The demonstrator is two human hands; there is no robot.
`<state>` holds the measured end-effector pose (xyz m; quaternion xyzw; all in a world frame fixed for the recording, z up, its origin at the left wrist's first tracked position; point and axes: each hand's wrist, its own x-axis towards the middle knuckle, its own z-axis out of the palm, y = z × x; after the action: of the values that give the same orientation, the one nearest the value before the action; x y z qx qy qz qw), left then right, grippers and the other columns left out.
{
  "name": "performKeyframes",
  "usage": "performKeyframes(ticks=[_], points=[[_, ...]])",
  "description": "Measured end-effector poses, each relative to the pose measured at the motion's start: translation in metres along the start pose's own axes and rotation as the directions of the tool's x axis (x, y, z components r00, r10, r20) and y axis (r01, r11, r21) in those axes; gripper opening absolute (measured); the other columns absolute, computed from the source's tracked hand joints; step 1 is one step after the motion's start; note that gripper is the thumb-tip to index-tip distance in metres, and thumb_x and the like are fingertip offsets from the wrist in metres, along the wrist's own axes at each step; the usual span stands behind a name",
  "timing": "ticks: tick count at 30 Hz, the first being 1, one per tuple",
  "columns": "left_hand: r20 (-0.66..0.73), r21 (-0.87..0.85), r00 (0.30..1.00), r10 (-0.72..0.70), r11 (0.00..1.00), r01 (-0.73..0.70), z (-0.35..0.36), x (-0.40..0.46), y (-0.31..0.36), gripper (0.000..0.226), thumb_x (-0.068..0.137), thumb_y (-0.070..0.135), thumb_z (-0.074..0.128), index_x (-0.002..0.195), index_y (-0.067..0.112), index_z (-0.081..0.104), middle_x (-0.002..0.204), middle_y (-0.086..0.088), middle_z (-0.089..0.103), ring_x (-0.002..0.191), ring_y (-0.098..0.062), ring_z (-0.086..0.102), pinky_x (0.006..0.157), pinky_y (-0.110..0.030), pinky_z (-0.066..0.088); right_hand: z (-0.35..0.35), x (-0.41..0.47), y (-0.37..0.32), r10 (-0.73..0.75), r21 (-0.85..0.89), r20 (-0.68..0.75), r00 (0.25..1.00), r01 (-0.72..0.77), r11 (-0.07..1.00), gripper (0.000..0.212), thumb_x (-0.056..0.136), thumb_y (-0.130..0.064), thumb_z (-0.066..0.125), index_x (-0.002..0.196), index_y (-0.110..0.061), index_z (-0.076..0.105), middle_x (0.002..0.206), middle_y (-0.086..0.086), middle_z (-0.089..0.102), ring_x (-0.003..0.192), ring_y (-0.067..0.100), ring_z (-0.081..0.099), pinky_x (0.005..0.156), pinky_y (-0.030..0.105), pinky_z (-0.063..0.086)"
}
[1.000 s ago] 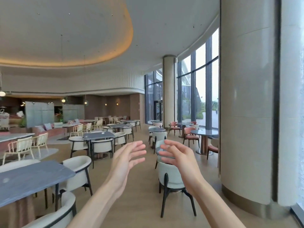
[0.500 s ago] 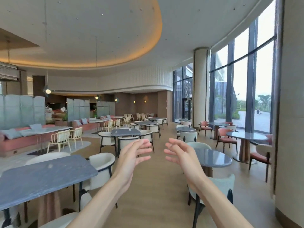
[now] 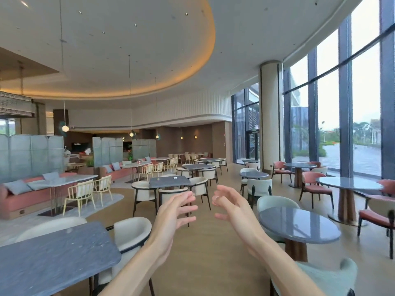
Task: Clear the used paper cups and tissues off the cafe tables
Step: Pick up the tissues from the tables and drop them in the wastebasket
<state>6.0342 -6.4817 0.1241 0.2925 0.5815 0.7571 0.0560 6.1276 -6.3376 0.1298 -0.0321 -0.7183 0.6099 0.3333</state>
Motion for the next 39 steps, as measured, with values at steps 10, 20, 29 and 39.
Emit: performKeyframes(ticks=[10, 20, 29, 39], points=[[0.014, 0.165, 0.996, 0.087, 0.982, -0.089, 0.039, 0.211, -0.084, 0.023, 0.1, 0.036, 0.056, 0.115, 0.027, 0.07, 0.118, 0.005, 0.072, 0.111, -0.008, 0.067, 0.102, -0.044, 0.053, -0.031, 0.222, 0.104, -0.045, 0.049, 0.071, 0.997, 0.041, 0.998, 0.041, 0.097, -0.029, 0.062, 0.137, -0.025, 0.054, 0.131, -0.006, 0.06, 0.118, 0.005, 0.06, 0.101, 0.036, 0.053], [-0.072, 0.119, 0.995, 0.075, 0.991, -0.066, 0.027, 0.423, -0.17, 0.026, 0.105, 0.023, 0.049, 0.117, 0.016, 0.07, 0.113, 0.0, 0.076, 0.105, -0.012, 0.071, 0.099, -0.043, 0.055, -0.013, 0.438, 0.208, -0.039, 0.046, 0.167, 0.985, 0.032, 0.998, 0.045, 0.093, -0.032, 0.065, 0.136, -0.025, 0.055, 0.131, -0.006, 0.06, 0.115, 0.005, 0.062, 0.1, 0.035, 0.054], [-0.11, 0.04, 0.993, 0.033, 0.999, -0.029, -0.027, 0.635, -0.27, 0.028, 0.103, 0.02, 0.05, 0.12, 0.008, 0.068, 0.118, -0.01, 0.074, 0.109, -0.022, 0.07, 0.099, -0.046, 0.055, 0.046, 0.642, 0.328, 0.006, 0.044, 0.205, 0.979, -0.015, 0.999, 0.052, 0.087, -0.04, 0.063, 0.135, -0.023, 0.055, 0.123, -0.006, 0.062, 0.113, 0.003, 0.063, 0.102, 0.038, 0.053], [-0.096, 0.066, 0.993, 0.07, 0.996, -0.064, -0.073, 0.866, -0.333, 0.031, 0.105, 0.021, 0.046, 0.121, 0.006, 0.068, 0.116, -0.011, 0.074, 0.11, -0.023, 0.07, 0.101, -0.05, 0.053, 0.091, 0.872, 0.411, 0.016, 0.113, 0.156, 0.988, -0.034, 0.993, 0.035, 0.098, -0.029, 0.06, 0.132, -0.024, 0.057, 0.125, -0.006, 0.062, 0.115, 0.006, 0.062, 0.1, 0.037, 0.055]])
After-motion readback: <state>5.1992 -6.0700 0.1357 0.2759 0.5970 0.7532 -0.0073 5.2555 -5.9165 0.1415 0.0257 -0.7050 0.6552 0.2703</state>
